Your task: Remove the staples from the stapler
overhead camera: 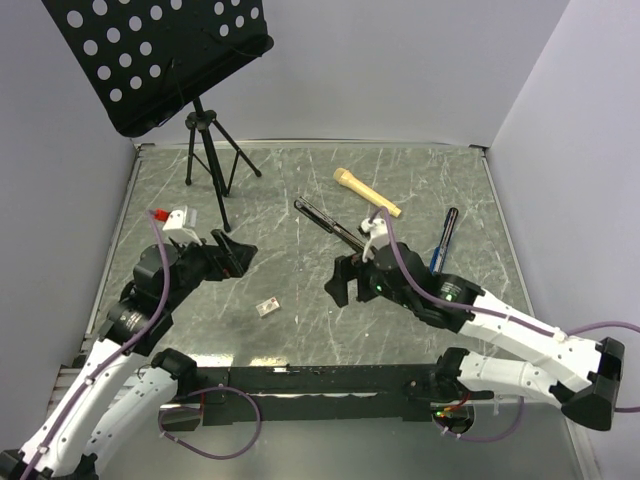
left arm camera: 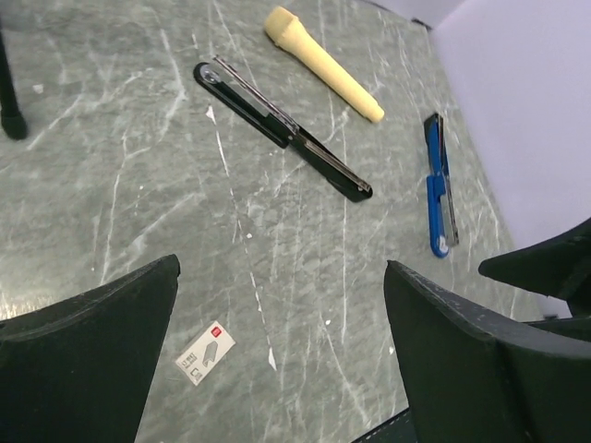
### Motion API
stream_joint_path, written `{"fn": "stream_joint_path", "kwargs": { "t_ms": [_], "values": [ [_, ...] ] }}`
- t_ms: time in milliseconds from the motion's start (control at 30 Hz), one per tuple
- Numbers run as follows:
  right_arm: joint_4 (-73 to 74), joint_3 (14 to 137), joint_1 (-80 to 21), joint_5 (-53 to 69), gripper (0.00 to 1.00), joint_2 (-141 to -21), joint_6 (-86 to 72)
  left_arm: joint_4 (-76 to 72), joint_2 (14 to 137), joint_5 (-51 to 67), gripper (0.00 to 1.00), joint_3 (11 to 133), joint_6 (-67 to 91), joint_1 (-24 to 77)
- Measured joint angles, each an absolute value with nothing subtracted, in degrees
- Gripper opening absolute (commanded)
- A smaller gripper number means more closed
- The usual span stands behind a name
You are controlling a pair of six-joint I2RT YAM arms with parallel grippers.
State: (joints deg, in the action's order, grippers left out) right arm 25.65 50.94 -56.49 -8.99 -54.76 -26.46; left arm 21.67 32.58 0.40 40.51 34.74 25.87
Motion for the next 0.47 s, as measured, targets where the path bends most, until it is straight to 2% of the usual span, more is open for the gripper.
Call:
{"fn": "stream_joint_path", "kwargs": {
  "t_ms": [133, 467],
  "values": [
    [25.8, 47.29, -56.49, -9.04, 1.0, -51.55, -28.8, 19.92, 33.08, 2.87, 0.97, 40.25, 32.12, 25.87],
    [24.99, 47.22, -56.49, -10.02, 1.0, -50.52, -30.65, 16.73, 28.86, 4.78, 0.97, 36.73, 30.55, 25.87]
  ]
}}
